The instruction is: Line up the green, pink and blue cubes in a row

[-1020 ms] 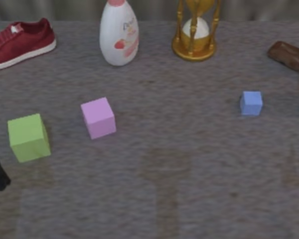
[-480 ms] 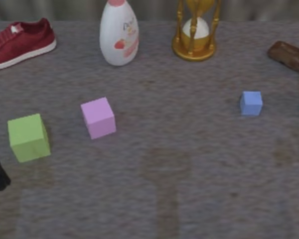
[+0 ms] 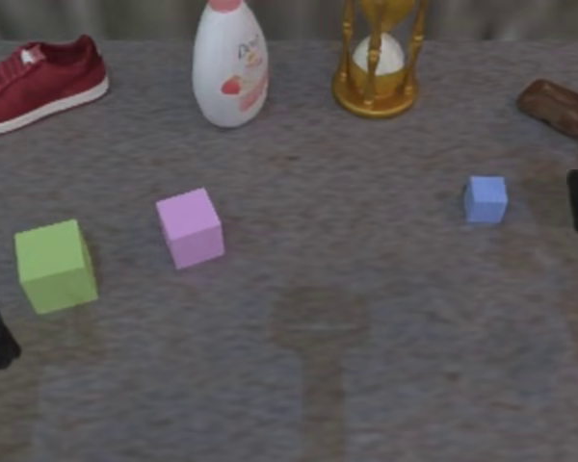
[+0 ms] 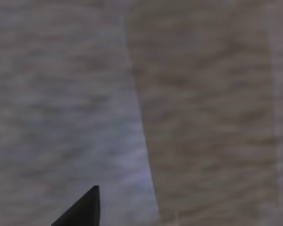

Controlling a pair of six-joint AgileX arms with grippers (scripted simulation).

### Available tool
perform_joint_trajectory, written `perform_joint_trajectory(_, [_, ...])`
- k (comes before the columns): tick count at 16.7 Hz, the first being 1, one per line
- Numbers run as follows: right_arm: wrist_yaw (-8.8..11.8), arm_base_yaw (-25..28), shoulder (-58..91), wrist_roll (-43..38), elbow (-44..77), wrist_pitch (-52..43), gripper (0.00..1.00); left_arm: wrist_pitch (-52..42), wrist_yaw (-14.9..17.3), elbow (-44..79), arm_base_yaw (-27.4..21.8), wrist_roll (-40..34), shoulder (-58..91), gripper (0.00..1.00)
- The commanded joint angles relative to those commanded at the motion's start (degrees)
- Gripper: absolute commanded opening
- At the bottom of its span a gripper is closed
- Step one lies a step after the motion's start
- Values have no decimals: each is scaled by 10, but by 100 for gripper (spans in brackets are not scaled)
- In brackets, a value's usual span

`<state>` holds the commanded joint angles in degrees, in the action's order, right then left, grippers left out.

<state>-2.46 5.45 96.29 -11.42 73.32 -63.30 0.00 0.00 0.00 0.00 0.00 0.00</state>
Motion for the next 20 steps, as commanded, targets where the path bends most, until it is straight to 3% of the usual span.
perform_joint_trajectory(5, [8, 36, 244, -27, 257, -111, 100, 0, 0, 0, 0, 0, 0, 100])
perform_joint_trajectory(10, [17, 67, 388, -45, 462, -143, 100, 0, 0, 0, 0, 0, 0, 100])
perform_joint_trajectory(14, [21, 79, 429, -51, 530, -140, 100, 0, 0, 0, 0, 0, 0, 100])
perform_joint_trajectory(20, [21, 77, 428, -50, 529, -138, 100, 0, 0, 0, 0, 0, 0, 100])
